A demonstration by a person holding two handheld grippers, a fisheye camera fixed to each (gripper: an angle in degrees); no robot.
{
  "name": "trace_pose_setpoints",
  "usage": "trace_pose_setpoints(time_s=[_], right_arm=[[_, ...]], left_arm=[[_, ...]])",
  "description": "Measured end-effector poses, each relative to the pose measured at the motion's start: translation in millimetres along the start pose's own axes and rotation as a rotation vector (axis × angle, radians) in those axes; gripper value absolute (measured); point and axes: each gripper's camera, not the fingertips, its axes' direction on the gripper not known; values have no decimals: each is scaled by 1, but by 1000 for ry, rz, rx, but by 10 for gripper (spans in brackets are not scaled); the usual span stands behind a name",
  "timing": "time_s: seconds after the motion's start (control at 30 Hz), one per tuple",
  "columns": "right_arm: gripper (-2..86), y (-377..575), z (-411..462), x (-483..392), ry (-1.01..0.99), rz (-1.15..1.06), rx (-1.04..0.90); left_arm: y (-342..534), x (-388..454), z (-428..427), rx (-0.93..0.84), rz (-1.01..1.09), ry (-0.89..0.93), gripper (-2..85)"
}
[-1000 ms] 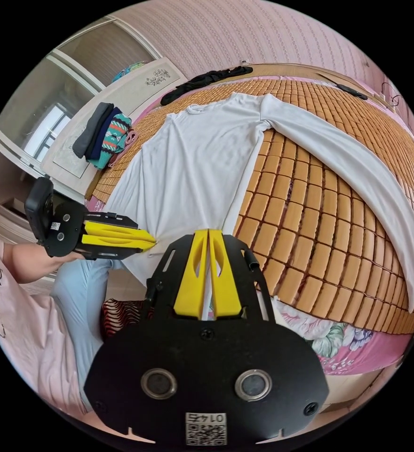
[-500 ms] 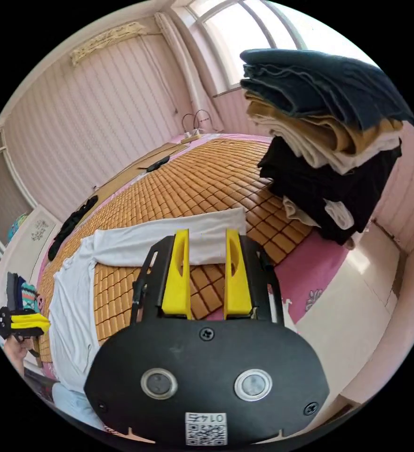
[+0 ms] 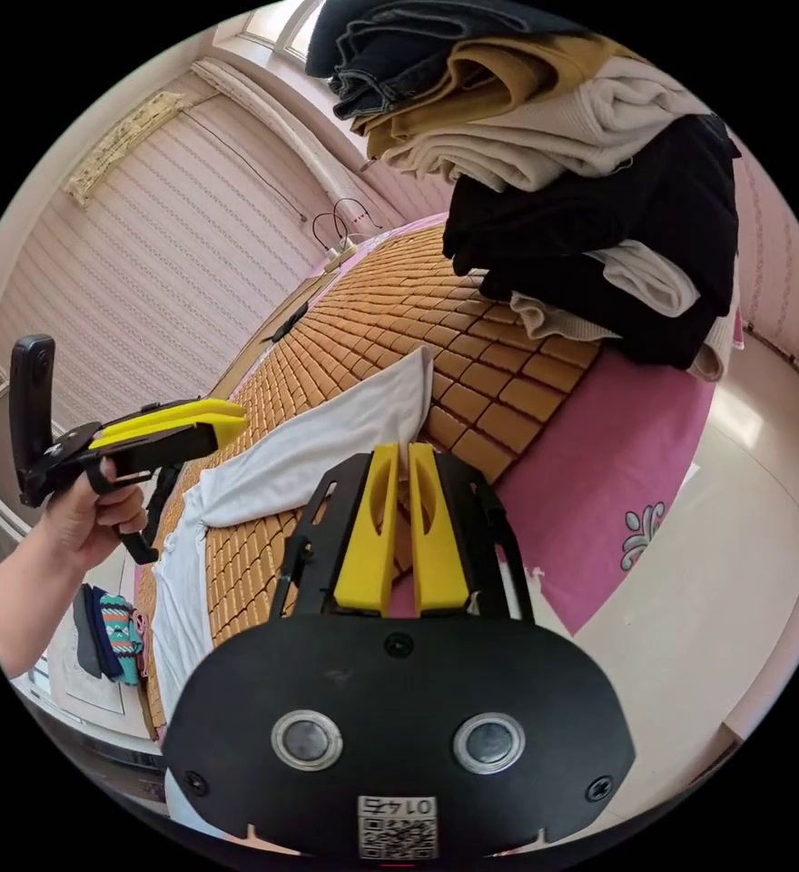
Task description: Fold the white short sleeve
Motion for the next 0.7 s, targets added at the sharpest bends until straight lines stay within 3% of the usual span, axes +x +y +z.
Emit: trace_pose_setpoints(time_s=[0.3, 0.47, 0.57, 0.7], right_arm=[[8, 7, -16, 28, -132, 60, 1], [8, 18, -21, 26, -147, 36, -7], [7, 29, -37, 20, -271, -27, 88], [7, 40, -58, -11, -484, -266, 138]], left_arm=[[-37, -8, 76, -203, -10, -159, 70], [-31, -8, 72, -164, -42, -114, 4], [-25, -11, 59, -163, -60, -115, -7], [12, -36, -17, 9, -163, -97, -10]])
